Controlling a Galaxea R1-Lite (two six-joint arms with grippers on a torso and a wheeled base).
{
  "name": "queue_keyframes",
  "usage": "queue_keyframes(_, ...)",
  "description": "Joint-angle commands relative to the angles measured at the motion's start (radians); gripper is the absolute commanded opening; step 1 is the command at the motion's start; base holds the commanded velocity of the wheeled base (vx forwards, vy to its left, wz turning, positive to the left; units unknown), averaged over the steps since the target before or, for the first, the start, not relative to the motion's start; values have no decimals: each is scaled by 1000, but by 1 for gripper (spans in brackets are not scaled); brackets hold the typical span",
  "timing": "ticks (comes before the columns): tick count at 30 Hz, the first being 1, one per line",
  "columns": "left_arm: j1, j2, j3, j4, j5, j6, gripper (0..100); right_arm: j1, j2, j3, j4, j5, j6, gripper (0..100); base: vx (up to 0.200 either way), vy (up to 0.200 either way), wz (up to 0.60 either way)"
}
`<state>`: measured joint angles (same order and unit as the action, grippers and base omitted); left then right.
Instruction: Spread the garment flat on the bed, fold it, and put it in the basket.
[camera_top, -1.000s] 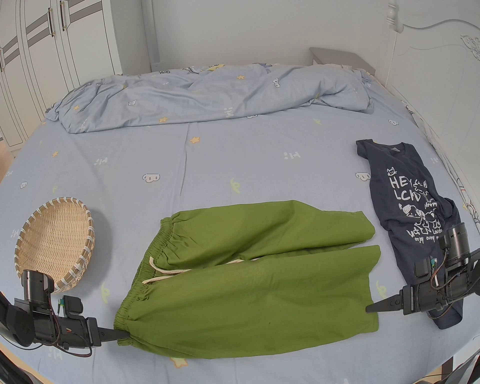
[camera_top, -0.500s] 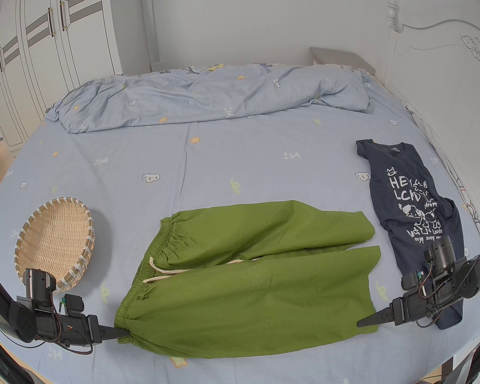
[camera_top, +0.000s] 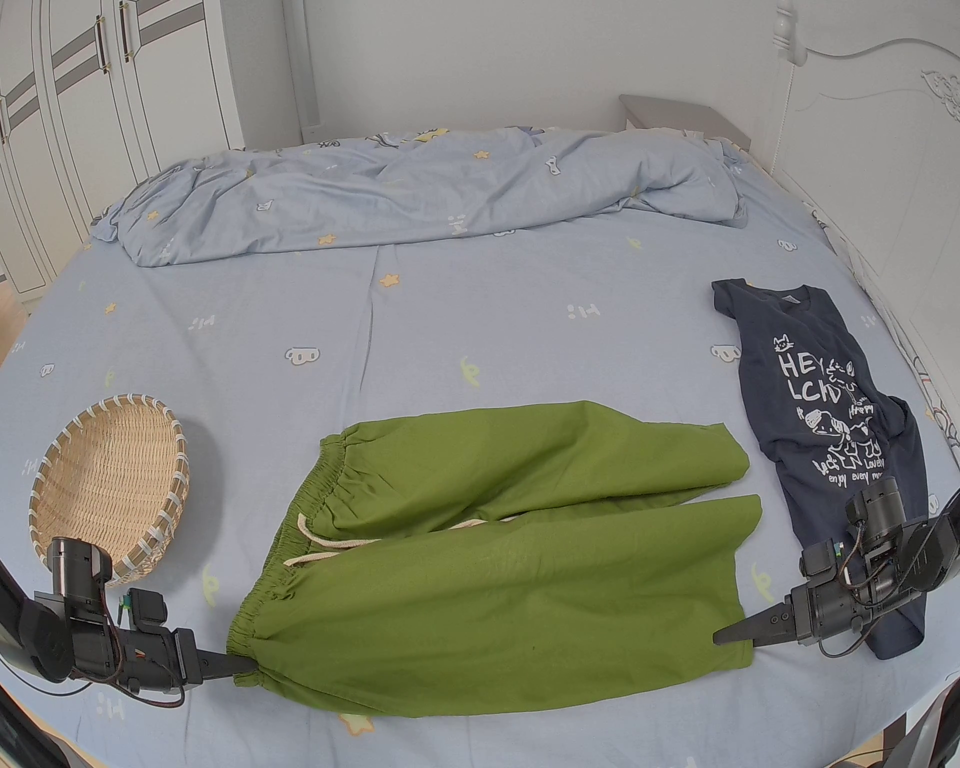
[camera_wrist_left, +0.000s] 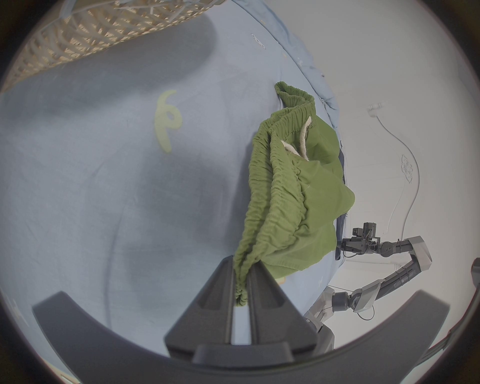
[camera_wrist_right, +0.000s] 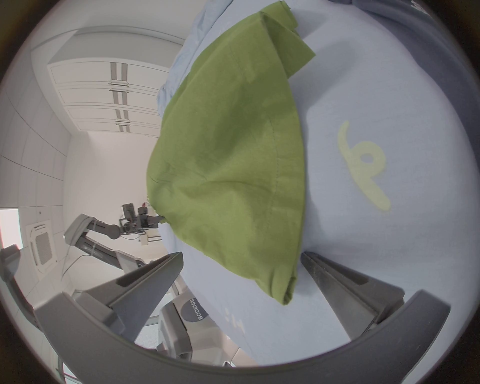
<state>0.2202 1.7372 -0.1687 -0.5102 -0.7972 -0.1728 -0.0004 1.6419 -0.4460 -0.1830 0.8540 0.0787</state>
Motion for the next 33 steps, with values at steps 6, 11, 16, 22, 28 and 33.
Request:
queue_keyframes(6, -1, 8, 0, -1, 0, -1, 0, -35, 58, 0, -10, 71, -2, 100, 0, 0, 0)
queue_keyframes(11, 1, 10, 0, -1, 0, -1, 0, -43, 62, 4, -10, 85, -14, 0, 0, 0, 0)
queue_keyframes(16, 1, 15, 0, -1, 0, -1, 0, -50, 84, 4, -12, 82, -14, 0, 0, 0, 0)
queue_keyframes(22, 7, 18, 0, -1, 0, -1, 0, -89, 114, 4, -29, 82, -16, 0, 0, 0, 0)
queue_keyframes(28, 27, 15, -2, -1, 0, -1, 0, -121, 110, 4, -46, 65, -5, 0, 0, 0, 0)
queue_keyframes(33, 33, -27, 0, 7, -7, -1, 0, -102, -22, 3, -6, 49, 27, 0, 0, 0, 0)
